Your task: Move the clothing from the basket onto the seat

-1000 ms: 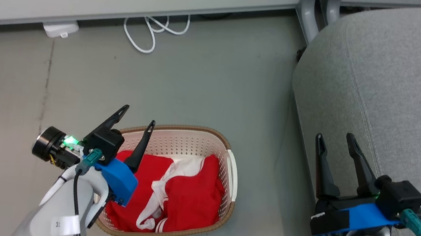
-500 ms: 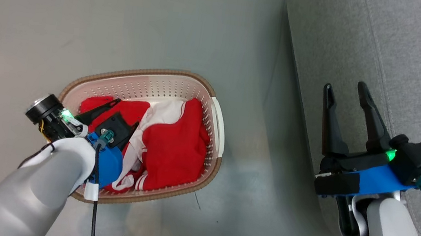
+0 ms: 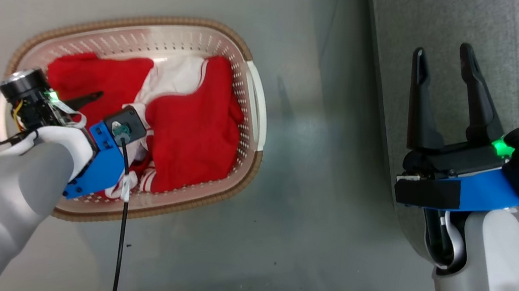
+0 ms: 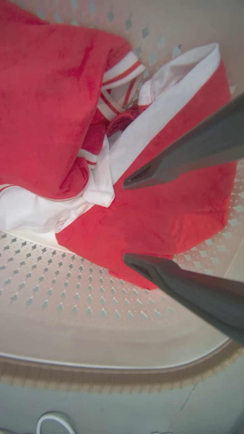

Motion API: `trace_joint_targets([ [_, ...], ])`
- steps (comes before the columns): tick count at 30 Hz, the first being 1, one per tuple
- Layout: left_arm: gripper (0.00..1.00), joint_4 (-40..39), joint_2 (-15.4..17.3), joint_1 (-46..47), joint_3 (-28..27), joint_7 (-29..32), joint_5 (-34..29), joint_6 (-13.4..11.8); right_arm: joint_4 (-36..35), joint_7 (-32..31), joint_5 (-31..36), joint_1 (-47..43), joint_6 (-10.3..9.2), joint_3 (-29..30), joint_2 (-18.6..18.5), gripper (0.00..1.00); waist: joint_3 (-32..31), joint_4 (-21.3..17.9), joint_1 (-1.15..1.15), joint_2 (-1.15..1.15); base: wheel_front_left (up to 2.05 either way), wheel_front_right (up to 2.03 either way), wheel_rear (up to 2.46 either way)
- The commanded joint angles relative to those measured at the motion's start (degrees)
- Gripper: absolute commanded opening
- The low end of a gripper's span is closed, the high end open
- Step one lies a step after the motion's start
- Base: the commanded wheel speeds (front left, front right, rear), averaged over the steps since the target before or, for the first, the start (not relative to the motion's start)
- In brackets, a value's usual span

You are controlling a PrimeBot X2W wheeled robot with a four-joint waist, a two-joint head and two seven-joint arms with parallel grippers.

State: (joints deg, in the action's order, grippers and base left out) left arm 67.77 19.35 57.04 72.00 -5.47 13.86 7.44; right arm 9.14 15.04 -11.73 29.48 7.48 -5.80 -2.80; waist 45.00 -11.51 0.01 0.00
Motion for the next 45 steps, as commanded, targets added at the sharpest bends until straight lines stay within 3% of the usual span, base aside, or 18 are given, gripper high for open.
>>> trace_joint_targets([
  [1, 1.0, 0.32, 0.36, 1.28, 0.5, 1.6, 0.38, 0.05, -0.6, 0.22, 0.1, 1.31, 0.03, -0.1, -0.17, 1.0, 2.76, -0.82, -0.01, 0.0, 0.0, 0.0, 0.0],
  [13, 1.0, -1.81, 3.26, 5.67, 1.49, 14.25, -3.26, 0.05, -5.58, 0.22, 1.21, 2.66, 0.03, -0.23, -0.17, 1.0, 11.39, -2.42, -0.01, 0.0, 0.0, 0.0, 0.0],
  [33, 1.0, -3.19, 4.29, 9.28, 1.53, 17.94, -3.3, -0.03, -8.33, 0.02, 1.3, 1.63, 0.01, 0.06, -0.25, 1.0, 17.21, -3.07, -0.01, 0.0, 0.0, 0.0, 0.0],
  [34, 0.44, -3.19, 4.3, 9.33, 1.53, 18.07, -3.34, -0.03, -8.28, 0.02, 1.27, 1.71, 0.01, 0.01, -0.25, 1.0, 17.2, -3.05, -0.01, 0.0, 0.0, 0.0, 0.0],
  [35, 0.17, -3.21, 4.3, 9.38, 1.53, 18.14, -3.39, -0.03, -8.18, 0.02, 1.25, 1.79, 0.01, -0.05, -0.26, 1.0, 17.17, -3.04, -0.01, 0.0, 0.0, 0.0, 0.0],
  [36, 0.0, -3.13, 4.32, 9.27, 1.53, 18.37, -3.33, -0.03, -8.09, 0.03, 1.2, 1.87, 0.01, -0.09, -0.26, 1.0, 17.12, -3.04, -0.01, 0.0, 0.0, 0.0, 0.0],
  [45, 0.0, -3.77, 4.37, 8.26, 1.52, 18.46, -2.49, -0.03, -7.92, 0.05, 1.14, 2.19, -0.04, 0.17, -0.31, 1.0, 16.23, -2.94, -0.01, 0.0, 0.0, 0.0, 0.0],
])
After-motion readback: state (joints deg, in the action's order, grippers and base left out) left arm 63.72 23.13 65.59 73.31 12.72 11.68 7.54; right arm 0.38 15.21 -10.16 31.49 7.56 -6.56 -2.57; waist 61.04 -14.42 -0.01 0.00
